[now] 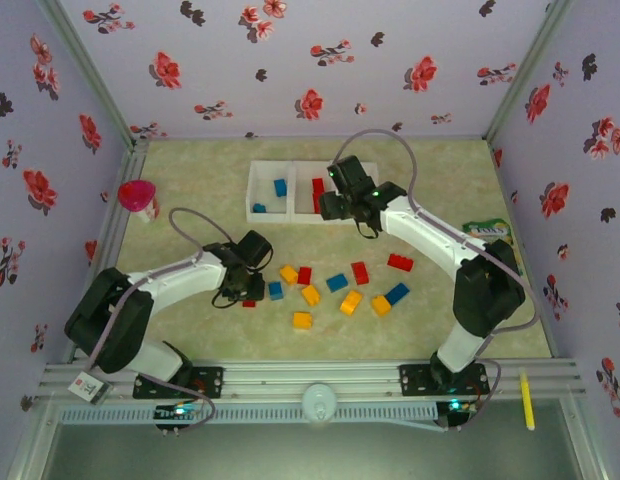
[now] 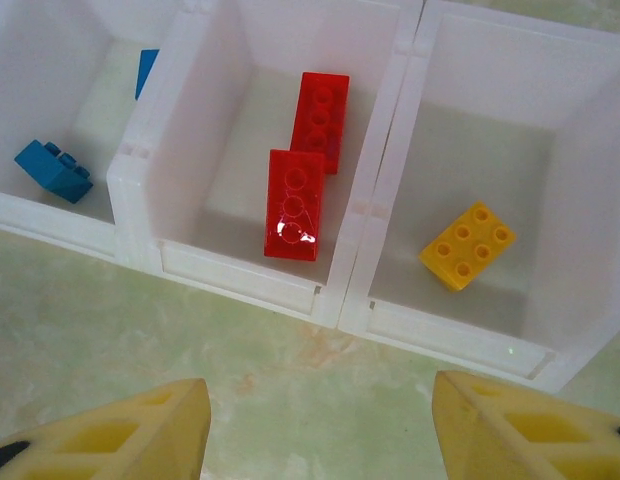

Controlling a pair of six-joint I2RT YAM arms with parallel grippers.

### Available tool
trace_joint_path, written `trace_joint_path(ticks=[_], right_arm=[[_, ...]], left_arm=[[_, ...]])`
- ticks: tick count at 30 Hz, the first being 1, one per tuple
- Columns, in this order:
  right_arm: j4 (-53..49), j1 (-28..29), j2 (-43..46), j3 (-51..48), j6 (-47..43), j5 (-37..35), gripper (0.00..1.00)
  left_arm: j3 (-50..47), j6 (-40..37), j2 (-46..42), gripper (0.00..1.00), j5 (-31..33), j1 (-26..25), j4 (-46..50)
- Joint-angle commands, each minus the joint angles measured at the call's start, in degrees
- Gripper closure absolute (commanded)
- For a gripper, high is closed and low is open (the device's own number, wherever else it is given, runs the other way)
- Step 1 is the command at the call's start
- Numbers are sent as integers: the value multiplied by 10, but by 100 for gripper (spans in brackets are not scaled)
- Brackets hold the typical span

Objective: Sort the legos into containers by color

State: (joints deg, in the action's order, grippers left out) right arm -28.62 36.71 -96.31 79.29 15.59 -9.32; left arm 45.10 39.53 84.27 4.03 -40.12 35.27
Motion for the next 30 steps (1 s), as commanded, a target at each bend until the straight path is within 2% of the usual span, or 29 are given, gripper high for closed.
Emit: trace_joint_path(ticks=[1, 7, 13, 19, 30], right_arm=[[-5, -1, 26, -13, 10, -18, 39], [9, -3, 48, -43, 20, -19, 39], [20, -5, 74, -75, 32, -23, 39], [22, -5, 102, -117, 48, -25, 39], [5, -4, 181, -212, 80, -48, 39]], left_arm=[[31, -28, -9, 75, 36, 6, 77], [91, -69, -60, 75, 56, 25, 131], [196, -111, -33, 75, 67, 49, 106], [336, -160, 54, 74, 81, 60, 51], [627, -187, 315, 75, 42, 62, 12]])
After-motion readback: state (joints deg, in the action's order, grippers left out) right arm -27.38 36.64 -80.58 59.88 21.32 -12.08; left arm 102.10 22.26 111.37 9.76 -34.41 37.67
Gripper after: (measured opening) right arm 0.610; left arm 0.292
